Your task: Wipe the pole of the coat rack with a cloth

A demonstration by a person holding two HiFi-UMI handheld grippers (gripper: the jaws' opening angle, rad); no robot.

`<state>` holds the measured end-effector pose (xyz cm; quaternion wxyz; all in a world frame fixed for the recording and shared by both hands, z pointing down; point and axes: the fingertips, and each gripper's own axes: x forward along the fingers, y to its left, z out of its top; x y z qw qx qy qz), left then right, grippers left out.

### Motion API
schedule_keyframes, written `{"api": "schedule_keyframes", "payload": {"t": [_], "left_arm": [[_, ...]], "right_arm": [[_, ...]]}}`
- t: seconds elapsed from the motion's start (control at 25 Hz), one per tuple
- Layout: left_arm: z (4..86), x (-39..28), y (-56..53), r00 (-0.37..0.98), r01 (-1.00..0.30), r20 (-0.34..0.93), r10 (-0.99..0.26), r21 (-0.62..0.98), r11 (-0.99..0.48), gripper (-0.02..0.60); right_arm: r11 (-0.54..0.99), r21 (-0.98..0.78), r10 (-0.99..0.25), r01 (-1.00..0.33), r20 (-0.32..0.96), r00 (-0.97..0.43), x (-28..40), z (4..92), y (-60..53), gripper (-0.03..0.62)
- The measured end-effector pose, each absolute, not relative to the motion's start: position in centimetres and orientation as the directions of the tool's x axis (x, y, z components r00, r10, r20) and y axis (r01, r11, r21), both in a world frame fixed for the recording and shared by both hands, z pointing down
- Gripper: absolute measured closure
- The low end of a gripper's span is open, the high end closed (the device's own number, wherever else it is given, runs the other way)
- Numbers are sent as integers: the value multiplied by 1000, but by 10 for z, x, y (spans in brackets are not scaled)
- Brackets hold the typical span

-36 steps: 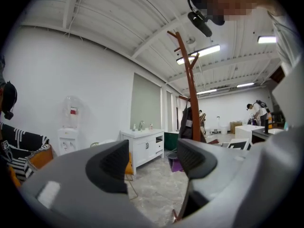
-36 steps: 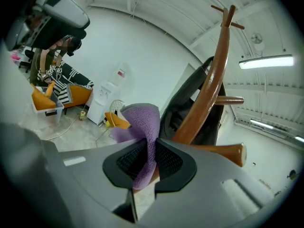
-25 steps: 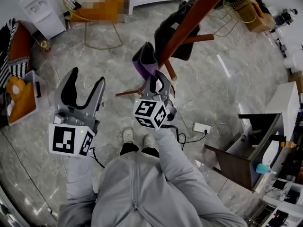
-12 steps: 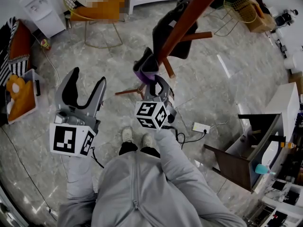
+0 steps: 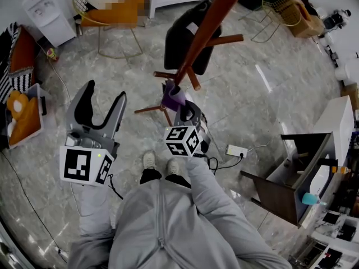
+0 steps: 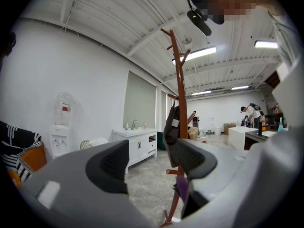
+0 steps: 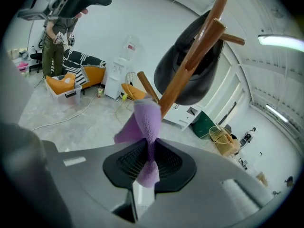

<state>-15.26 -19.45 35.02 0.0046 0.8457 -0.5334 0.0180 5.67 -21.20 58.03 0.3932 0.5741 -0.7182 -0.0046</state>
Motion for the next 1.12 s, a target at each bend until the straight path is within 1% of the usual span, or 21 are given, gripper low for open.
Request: {"api": "schedule_keyframes", "payload": {"t": [0.2,0.44,0.64,1.12], "left_arm": [[350,-141,-192,440,-898,31,-898,-12,-440,241],[344,-132,-188,442,-897,13,-897,-14,-442,241],[336,-123,-184,445,-896,-9,-896,-19,-445,241],[317,-100,-178,452,-892,-52,-890,-49,-450,241]], "right_arm": [[348,454,-807,-820,590,-16,78,591,-196,551],[296,441,-834,-847,552,-4,111,565,-180,551],[237,427,-875,-873,483,-1,132,525,-170,552],[119,395,-967,-911,252,-17,161,411,-160,551]]}}
